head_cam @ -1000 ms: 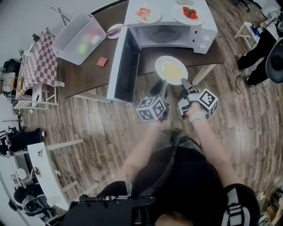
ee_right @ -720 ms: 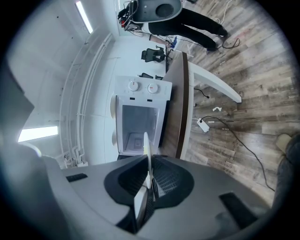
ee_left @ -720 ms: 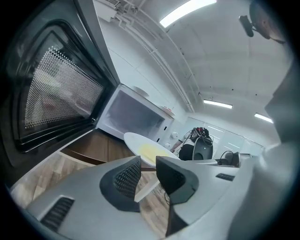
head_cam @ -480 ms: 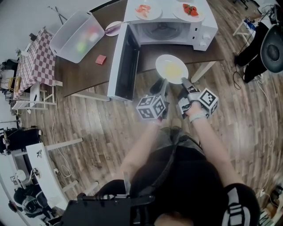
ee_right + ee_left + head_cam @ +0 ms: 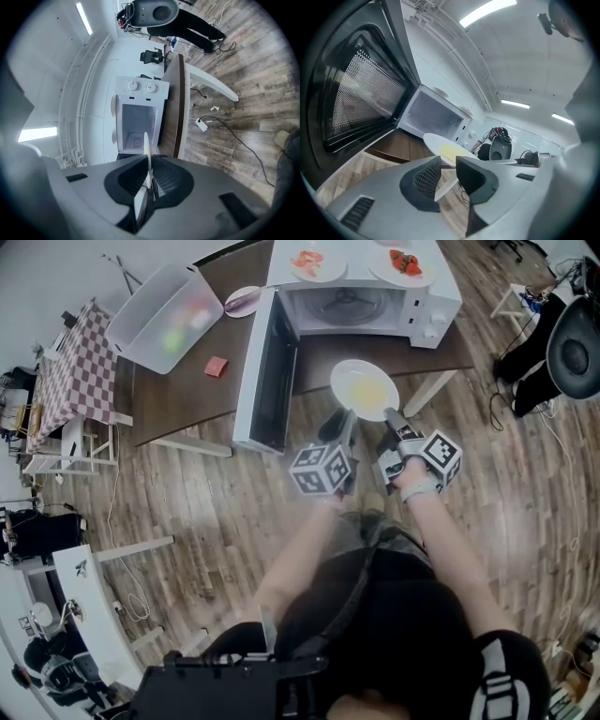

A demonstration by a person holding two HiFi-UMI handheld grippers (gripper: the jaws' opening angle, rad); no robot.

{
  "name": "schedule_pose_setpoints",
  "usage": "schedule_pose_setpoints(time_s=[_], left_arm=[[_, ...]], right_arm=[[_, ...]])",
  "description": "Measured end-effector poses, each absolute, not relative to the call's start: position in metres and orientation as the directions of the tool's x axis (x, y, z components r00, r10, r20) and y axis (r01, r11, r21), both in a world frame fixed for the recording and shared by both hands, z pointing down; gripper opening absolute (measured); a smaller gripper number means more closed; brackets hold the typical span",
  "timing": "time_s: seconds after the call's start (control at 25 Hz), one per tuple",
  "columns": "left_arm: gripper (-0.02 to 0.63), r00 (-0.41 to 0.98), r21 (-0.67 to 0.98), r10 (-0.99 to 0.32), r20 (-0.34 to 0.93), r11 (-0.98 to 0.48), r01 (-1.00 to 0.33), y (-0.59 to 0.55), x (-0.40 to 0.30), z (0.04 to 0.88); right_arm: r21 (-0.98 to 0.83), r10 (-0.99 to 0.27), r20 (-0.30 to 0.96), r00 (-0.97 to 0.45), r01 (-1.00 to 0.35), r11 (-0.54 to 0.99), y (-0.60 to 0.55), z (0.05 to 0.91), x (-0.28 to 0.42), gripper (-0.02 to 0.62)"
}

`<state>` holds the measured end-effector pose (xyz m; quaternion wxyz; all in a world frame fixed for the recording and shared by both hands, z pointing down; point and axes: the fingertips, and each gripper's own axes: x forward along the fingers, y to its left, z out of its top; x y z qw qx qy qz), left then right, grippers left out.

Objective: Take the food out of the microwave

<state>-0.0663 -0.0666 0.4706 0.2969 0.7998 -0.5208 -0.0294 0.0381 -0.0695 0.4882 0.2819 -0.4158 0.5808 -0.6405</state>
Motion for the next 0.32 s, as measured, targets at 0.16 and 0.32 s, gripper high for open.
schedule_pose_setpoints(time_s=[0.16,0.32], left_arm=[[0.101,0.458,0.505,-0.851,0.256,-0.286,-0.814,-0.0644,-0.0691,0.4688],[0.101,0.460,0.502,-0.851,0.253,-0.291,-0.814,-0.0598,-0.0712,0.4680]], right_arm=[[-0.981,-0.848,0.191,-0.494,-0.111,-0.157,-0.0685,0.4864,0.0350,0.032],[-0.983,-0.849,0.185,-0.495,-0.092,-0.161,-0.0621,0.4867,0.0316,0.032]])
